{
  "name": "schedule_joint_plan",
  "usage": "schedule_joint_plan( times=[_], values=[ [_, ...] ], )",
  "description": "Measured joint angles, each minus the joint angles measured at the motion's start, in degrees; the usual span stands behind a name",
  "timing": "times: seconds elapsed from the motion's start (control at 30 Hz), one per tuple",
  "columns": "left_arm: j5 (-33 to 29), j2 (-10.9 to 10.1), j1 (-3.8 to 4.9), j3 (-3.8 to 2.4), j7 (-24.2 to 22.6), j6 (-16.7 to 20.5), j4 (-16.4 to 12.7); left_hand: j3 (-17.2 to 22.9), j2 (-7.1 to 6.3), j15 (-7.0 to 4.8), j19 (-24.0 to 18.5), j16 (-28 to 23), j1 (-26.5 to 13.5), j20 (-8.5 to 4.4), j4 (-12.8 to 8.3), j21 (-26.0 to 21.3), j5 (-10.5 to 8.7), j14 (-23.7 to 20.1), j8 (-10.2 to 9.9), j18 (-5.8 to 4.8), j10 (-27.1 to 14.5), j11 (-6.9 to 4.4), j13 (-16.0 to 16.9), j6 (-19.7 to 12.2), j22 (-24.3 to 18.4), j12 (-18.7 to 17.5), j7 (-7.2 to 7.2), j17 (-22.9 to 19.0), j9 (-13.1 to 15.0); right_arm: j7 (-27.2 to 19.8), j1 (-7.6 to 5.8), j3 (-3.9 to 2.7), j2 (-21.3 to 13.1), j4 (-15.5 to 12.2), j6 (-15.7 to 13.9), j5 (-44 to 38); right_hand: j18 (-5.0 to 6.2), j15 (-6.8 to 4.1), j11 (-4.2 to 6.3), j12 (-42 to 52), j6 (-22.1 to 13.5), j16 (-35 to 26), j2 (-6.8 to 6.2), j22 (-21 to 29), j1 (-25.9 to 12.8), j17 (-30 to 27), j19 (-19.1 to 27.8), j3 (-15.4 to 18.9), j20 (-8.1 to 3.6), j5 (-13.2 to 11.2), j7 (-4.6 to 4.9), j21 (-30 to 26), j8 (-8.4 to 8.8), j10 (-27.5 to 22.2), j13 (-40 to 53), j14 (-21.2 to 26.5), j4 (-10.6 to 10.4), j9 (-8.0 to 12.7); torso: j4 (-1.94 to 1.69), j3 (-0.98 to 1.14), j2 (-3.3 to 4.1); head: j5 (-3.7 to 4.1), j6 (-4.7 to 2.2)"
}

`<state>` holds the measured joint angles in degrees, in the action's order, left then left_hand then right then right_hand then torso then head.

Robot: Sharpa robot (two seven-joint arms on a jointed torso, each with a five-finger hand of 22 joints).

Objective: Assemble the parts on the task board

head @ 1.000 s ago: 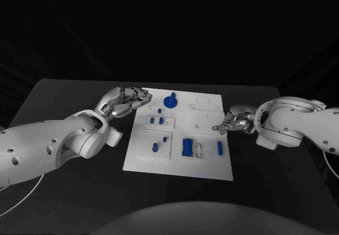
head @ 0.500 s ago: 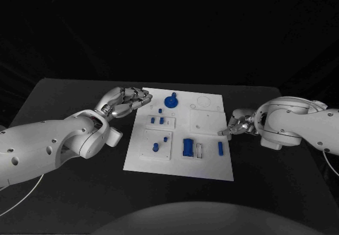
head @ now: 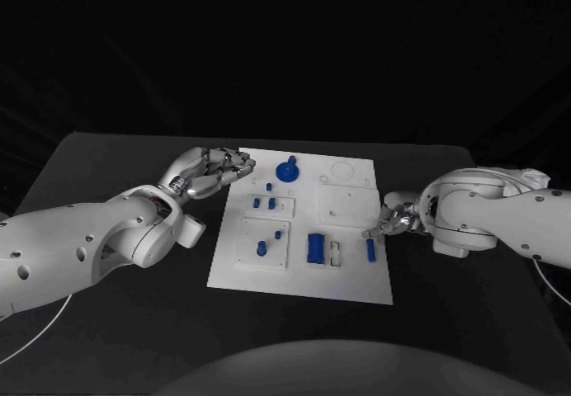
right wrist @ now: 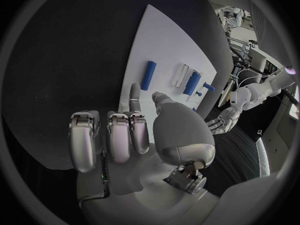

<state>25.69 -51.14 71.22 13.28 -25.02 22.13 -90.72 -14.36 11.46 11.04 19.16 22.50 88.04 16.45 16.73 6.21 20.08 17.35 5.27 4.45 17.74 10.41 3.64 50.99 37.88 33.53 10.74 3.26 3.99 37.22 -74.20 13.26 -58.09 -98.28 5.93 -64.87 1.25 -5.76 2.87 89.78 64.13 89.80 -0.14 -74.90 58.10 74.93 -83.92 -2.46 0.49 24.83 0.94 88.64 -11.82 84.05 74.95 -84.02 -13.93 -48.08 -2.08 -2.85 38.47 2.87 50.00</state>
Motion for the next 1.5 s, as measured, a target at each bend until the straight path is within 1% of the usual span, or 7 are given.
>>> schedule_joint_plan(
  times=[0.27, 0.47, 0.73, 0.87, 1.0, 1.17, 1.5],
  values=[
    [0.07, 0.16, 0.0, 0.0, 0.06, -0.1, 0.12, 0.0, 0.0, 0.0, 0.0, 0.0, 0.0, 0.0, 0.0, 0.0, 0.0, 0.0, 0.0, 0.0, 0.0, 0.0, 0.0, 0.0, 0.0, 0.0, 0.0, 0.0, 0.0, 0.22, 0.76, 0.0, 0.74, 0.74, 0.46, 0.49, 0.0, 0.0, 0.0, 0.0, -1.0, 0.0, 0.07, -0.04, 0.33, 0.0, 0.0, -0.42, 0.0, 0.0, 0.59, -0.79, 1.99, 0.0, 0.0, 0.0, 0.42, 1.65, -0.01, -0.02, 0.01, 0.08, 0.0],
    [0.11, 0.16, 0.0, 0.0, 0.1, -0.19, 0.14, 0.0, 0.0, 0.0, 0.0, 0.34, 0.0, 0.0, 0.0, 0.0, 0.0, 0.0, 0.0, 0.0, 0.41, 0.03, -0.01, 0.0, 0.0, 0.0, 0.0, 0.04, -0.01, 0.31, 1.11, -0.03, 1.52, 1.36, 0.6, 0.83, 0.0, 0.0, 0.0, 0.0, -1.19, 0.0, -0.03, -0.04, 0.43, -0.01, 0.0, -0.33, 0.0, 0.0, 0.81, -1.45, 2.65, 0.0, -0.01, 0.0, 0.66, 2.22, -0.02, -0.01, 0.01, 0.03, 0.0],
    [0.15, 0.15, 0.0, 0.0, 0.16, -0.32, 0.14, 0.0, 0.0, 0.02, 0.0, 0.79, 0.0, 0.0, 0.0, 0.0, 0.0, 0.43, 0.0, 0.89, 0.41, 0.03, -0.01, 0.0, 0.0, 0.0, 0.0, 0.05, -0.01, 0.48, 1.41, -0.23, 2.29, 2.23, 0.67, 1.02, 0.0, 0.0, -0.22, 0.0, -1.0, 0.0, 0.11, -0.04, 1.36, -0.01, 0.0, -0.72, 0.01, 0.0, 1.0, -2.51, 2.89, -0.22, -0.01, 0.0, 1.54, 2.31, -0.05, -0.02, 0.01, -0.14, 0.0],
    [0.17, 0.14, -0.05, 0.0, 0.18, -0.4, 0.24, 0.0, 0.0, 0.32, 0.0, 0.79, 0.0, 0.0, 0.0, 0.0, 0.0, 0.72, 0.0, 0.89, 0.41, 0.02, -0.02, 0.0, 0.0, 0.0, 0.0, 0.13, -0.01, 0.55, 1.53, -0.36, 2.48, 2.44, 0.68, 1.04, 0.01, 0.0, -0.22, 0.0, -0.99, 0.0, -0.26, -0.03, 3.52, -0.01, 0.0, -1.76, 0.01, 2.29, 1.0, -2.89, 2.91, -0.22, -0.01, 0.0, 3.19, 2.34, -0.07, -0.02, 0.01, -0.15, 0.0],
    [0.18, 0.1, -0.17, 0.0, 0.21, -0.47, 0.26, 0.0, 0.0, 0.31, 0.0, 0.91, 0.0, 0.0, 0.0, 0.0, 0.0, 0.73, 0.0, 0.89, 0.4, 0.02, -0.02, 0.0, 0.0, 0.0, 0.0, 0.13, -0.02, 0.58, 1.61, -0.44, 2.6, 2.58, 0.73, 1.05, 0.0, 0.0, -0.22, 0.0, -0.86, 0.0, -0.71, -0.03, 6.28, -0.01, 0.0, -3.38, 0.01, 6.38, 0.9, -3.45, 2.91, -0.22, -0.02, 0.0, 5.68, 2.67, -0.07, -0.02, 0.01, -0.25, 0.0],
    [0.19, 0.05, -0.25, 0.0, 0.23, -0.54, 0.26, 0.0, 0.0, 0.12, 0.0, 1.12, 0.0, 0.0, 0.0, 0.0, 0.0, 0.92, 0.0, 0.89, 0.4, 0.02, -0.02, 0.0, 0.0, 0.0, 0.0, 0.13, -0.01, 0.57, 1.68, -0.52, 2.83, 2.65, 0.75, 1.05, 0.0, 0.01, -0.23, 0.0, -0.65, 0.0, -1.6, -0.03, 7.92, -0.01, 0.0, -6.17, 0.01, 8.15, 0.88, -4.41, 2.92, -0.21, -0.02, 0.0, 8.7, 2.81, -0.07, -0.02, 0.01, -0.37, 0.0],
    [0.21, 0.07, -0.31, 0.0, 0.29, -0.61, 0.28, 0.0, 0.0, 0.32, 0.0, 1.12, 0.0, 0.0, 0.0, 0.0, 0.0, 1.12, 0.0, 0.88, 0.61, 0.22, -0.02, -0.01, -0.05, 0.0, -0.01, 0.12, -0.02, 0.46, 1.69, -0.6, 2.7, 2.83, 0.35, 2.86, 0.0, 0.01, -0.37, 0.0, -1.26, 0.0, -1.99, -0.02, 8.89, -0.02, 0.0, -7.21, 0.01, 10.14, 1.53, -5.44, 2.94, -0.28, -0.02, 0.0, 7.99, 3.08, -0.03, -0.01, 0.01, -0.45, 0.0]
  ],
)
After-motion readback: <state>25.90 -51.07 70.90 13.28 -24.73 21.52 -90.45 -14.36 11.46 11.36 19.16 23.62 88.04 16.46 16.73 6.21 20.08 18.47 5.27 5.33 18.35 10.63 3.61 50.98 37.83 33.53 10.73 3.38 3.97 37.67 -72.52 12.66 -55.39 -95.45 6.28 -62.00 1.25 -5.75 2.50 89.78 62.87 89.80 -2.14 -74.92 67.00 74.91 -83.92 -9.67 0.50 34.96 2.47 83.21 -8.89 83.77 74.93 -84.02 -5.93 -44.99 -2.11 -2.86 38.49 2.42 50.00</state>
